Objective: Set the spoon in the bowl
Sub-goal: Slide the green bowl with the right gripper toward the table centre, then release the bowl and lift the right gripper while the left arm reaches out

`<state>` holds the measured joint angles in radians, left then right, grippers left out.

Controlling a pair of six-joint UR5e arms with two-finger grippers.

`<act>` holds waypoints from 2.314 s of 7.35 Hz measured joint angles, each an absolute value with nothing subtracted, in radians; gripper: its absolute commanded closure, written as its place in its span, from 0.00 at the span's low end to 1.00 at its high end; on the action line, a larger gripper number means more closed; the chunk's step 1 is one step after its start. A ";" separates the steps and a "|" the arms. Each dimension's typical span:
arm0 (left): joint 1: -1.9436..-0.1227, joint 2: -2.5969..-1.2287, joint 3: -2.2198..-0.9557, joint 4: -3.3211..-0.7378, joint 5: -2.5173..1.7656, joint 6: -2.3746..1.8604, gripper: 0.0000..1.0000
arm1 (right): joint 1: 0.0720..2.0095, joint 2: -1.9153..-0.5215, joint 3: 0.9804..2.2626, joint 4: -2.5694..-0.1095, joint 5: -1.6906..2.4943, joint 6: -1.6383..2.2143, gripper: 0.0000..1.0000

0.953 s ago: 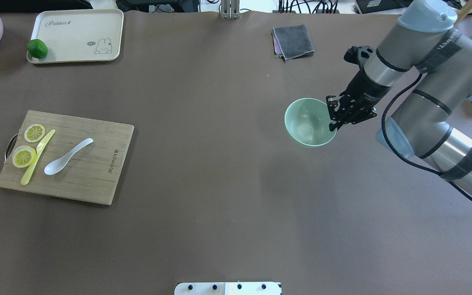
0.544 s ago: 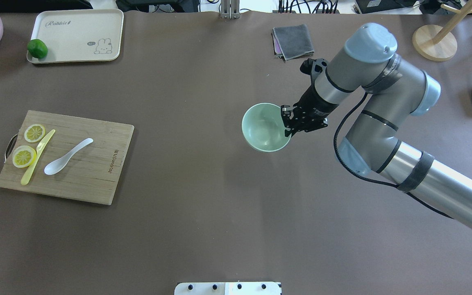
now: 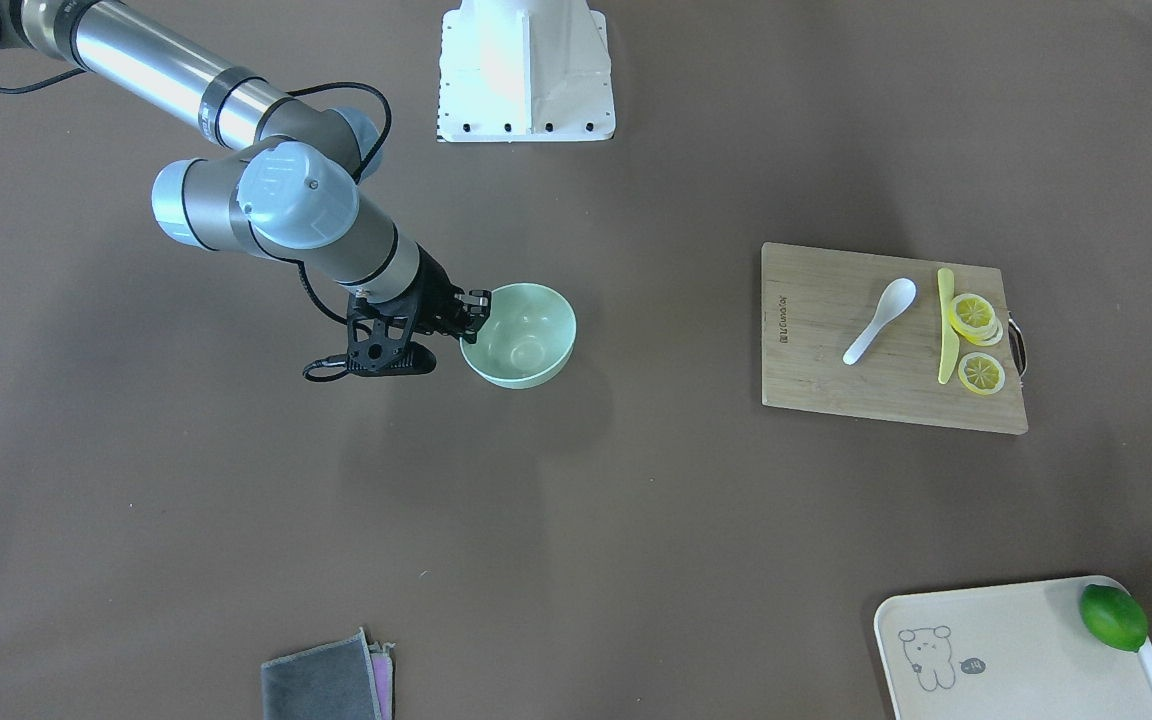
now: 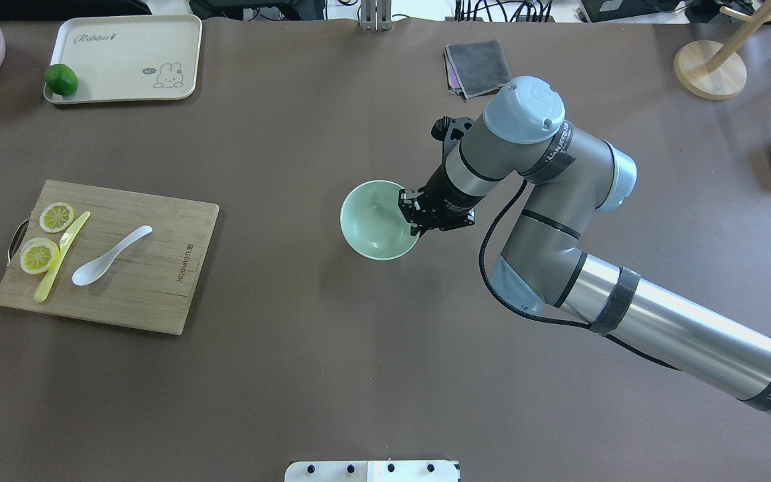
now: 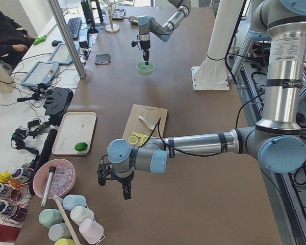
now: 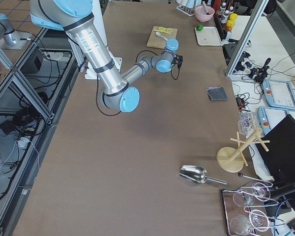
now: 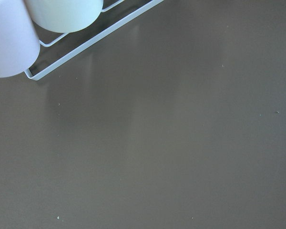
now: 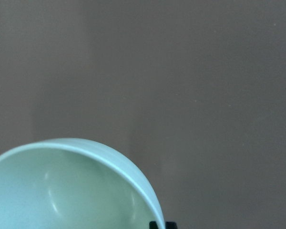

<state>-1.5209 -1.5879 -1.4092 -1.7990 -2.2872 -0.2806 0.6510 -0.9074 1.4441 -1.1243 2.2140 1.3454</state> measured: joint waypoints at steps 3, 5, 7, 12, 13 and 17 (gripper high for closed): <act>-1.520 -1.589 -1.408 -1.799 -2.287 -0.279 0.02 | 0.620 -0.885 1.403 -1.124 2.211 1.352 0.78; -1.520 -1.589 -1.410 -1.800 -2.287 -0.279 0.02 | 0.615 -0.873 1.386 -1.123 2.211 1.368 0.00; -1.516 -1.593 -1.427 -1.819 -2.301 -0.306 0.02 | 0.628 -0.873 1.384 -1.124 2.223 1.369 0.00; -1.245 -1.593 -1.667 -1.879 -2.336 -0.708 0.02 | 0.762 -0.939 1.396 -1.125 2.381 1.358 0.00; -1.169 -1.592 -1.735 -1.877 -2.306 -0.759 0.02 | 0.785 -0.969 1.414 -1.126 2.394 1.359 0.00; -0.951 -1.618 -1.869 -1.871 -2.214 -0.782 0.02 | 0.851 -1.071 1.469 -1.125 2.426 1.341 0.00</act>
<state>-0.9515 -1.6178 -1.8693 -1.8706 -2.2141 -0.7822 0.8507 -1.0706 1.4690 -1.1254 2.4265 1.3414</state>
